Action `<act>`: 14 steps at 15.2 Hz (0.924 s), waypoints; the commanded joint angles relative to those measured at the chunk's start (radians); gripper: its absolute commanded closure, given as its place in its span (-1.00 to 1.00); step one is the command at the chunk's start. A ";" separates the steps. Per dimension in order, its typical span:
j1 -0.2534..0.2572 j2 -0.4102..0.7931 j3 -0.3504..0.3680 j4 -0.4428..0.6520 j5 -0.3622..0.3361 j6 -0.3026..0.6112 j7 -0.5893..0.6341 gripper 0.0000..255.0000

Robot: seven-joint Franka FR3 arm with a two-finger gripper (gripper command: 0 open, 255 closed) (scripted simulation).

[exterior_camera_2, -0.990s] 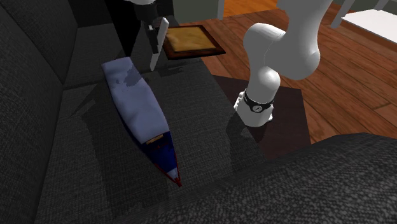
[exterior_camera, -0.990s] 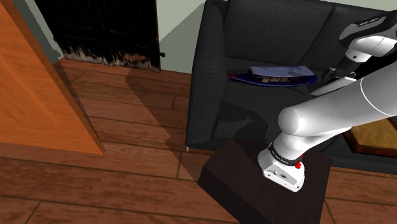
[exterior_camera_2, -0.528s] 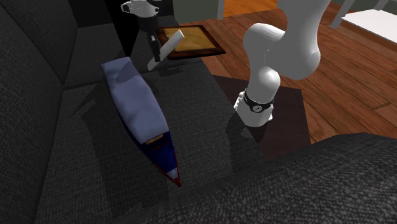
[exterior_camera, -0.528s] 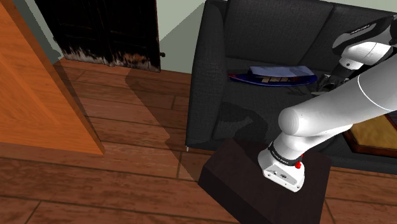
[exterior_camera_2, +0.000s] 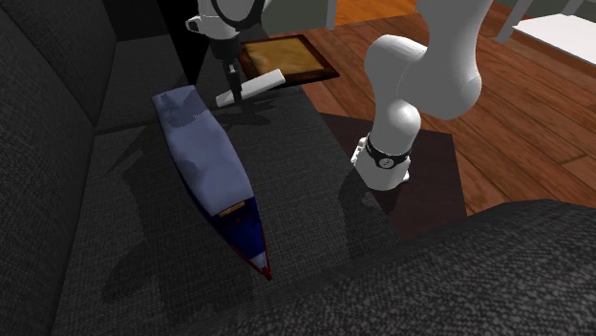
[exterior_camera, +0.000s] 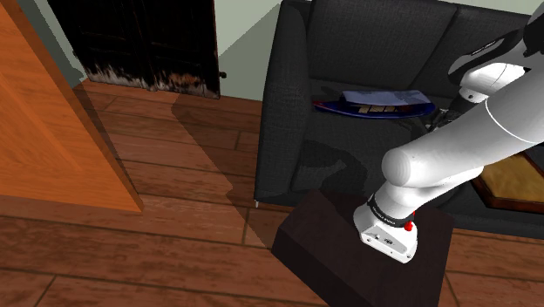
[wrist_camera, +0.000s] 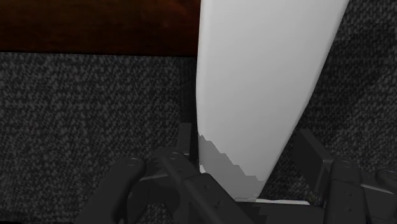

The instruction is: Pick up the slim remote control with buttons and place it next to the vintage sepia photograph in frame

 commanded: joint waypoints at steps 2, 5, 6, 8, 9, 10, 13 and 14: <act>0.001 0.004 -0.001 -0.005 0.002 0.002 0.000 1.00; 0.002 0.004 -0.001 -0.005 0.002 0.002 0.000 1.00; 0.001 0.005 -0.002 -0.006 0.002 0.003 -0.001 -1.00; 0.002 0.005 -0.002 -0.005 0.002 0.002 -0.001 -1.00; 0.002 0.005 -0.001 -0.006 0.002 0.002 0.000 -1.00; 0.002 0.005 -0.002 -0.006 0.002 0.003 -0.001 -1.00; -0.020 -0.053 0.034 0.028 -0.034 -0.079 0.030 -1.00; -0.028 -0.078 0.051 0.047 -0.045 -0.118 0.040 -1.00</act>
